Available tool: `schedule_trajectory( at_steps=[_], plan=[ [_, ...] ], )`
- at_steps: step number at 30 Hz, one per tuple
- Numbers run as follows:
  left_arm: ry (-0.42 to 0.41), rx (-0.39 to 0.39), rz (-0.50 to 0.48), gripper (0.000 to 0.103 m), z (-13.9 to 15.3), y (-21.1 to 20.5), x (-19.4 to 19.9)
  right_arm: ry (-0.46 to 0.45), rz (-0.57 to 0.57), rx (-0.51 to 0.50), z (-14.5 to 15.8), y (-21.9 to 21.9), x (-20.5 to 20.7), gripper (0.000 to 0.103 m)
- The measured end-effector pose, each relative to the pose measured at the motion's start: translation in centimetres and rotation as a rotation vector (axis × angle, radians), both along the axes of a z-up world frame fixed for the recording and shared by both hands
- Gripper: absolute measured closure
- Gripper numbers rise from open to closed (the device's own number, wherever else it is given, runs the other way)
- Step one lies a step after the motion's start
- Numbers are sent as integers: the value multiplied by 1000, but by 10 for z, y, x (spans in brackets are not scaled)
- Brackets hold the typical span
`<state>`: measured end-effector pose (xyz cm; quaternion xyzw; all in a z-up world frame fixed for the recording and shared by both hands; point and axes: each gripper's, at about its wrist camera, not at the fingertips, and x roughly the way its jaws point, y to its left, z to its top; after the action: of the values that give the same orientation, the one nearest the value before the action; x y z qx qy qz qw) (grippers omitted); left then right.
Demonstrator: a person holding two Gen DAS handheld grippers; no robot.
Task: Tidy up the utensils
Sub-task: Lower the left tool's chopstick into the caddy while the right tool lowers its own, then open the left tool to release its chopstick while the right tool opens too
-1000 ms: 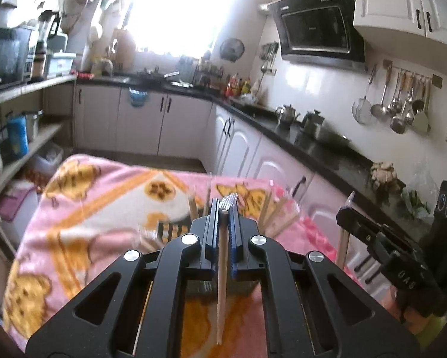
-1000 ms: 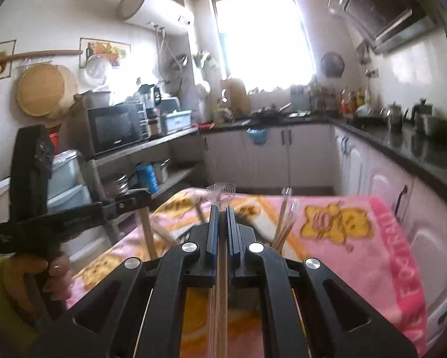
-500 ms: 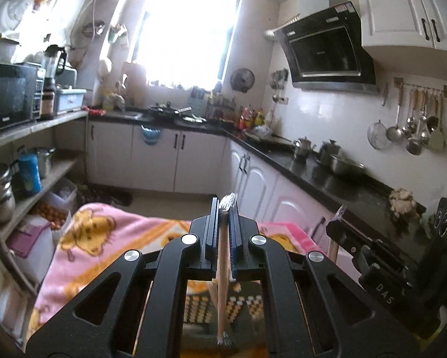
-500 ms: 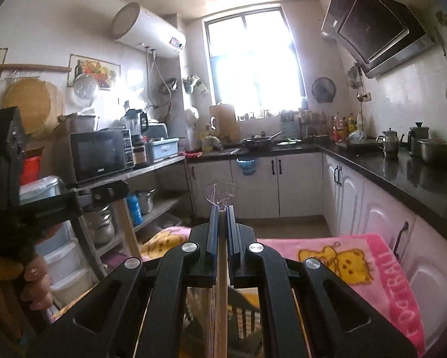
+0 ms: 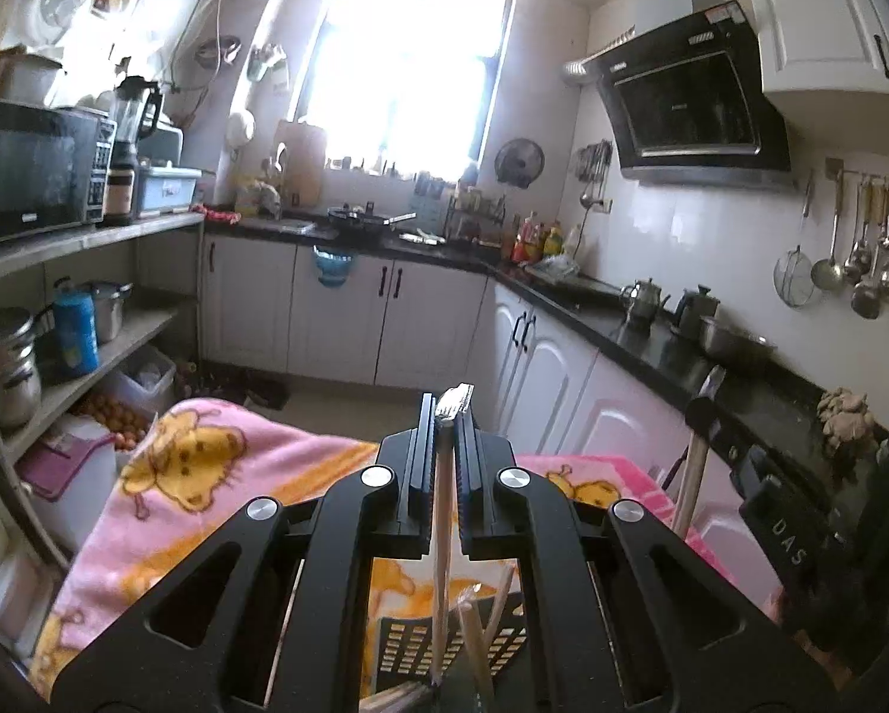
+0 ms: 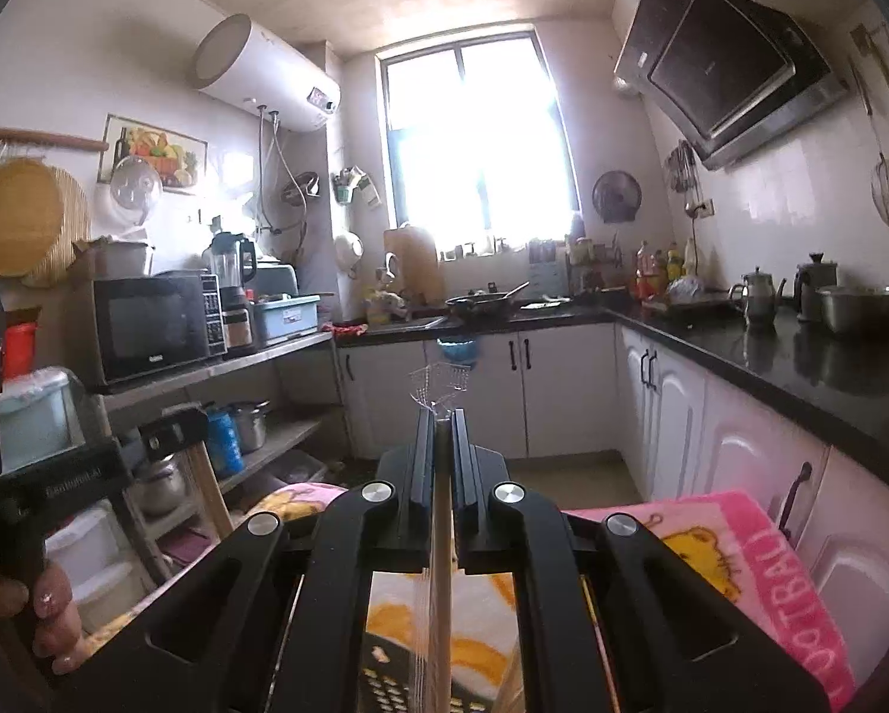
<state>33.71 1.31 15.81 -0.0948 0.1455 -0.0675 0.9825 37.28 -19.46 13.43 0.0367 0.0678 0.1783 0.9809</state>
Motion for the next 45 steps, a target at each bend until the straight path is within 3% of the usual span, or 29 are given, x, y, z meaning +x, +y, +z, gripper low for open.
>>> schedule_trajectory(
  at_steps=[8,20,31,37,45],
  plan=[
    [56,0,-13,102,-27,-3,7,19,11,-69,-31,4,2,98],
    [128,14,-32,102,-52,-6,16,70,20,-84,-68,5,-1,97],
    [152,18,-26,102,-59,-5,15,116,50,-124,-77,9,-10,97],
    [155,20,-32,88,-58,-6,12,139,61,-132,-75,12,-17,96],
    [157,20,-27,72,-53,-1,-1,158,69,-149,-71,15,-26,82]
  ],
)
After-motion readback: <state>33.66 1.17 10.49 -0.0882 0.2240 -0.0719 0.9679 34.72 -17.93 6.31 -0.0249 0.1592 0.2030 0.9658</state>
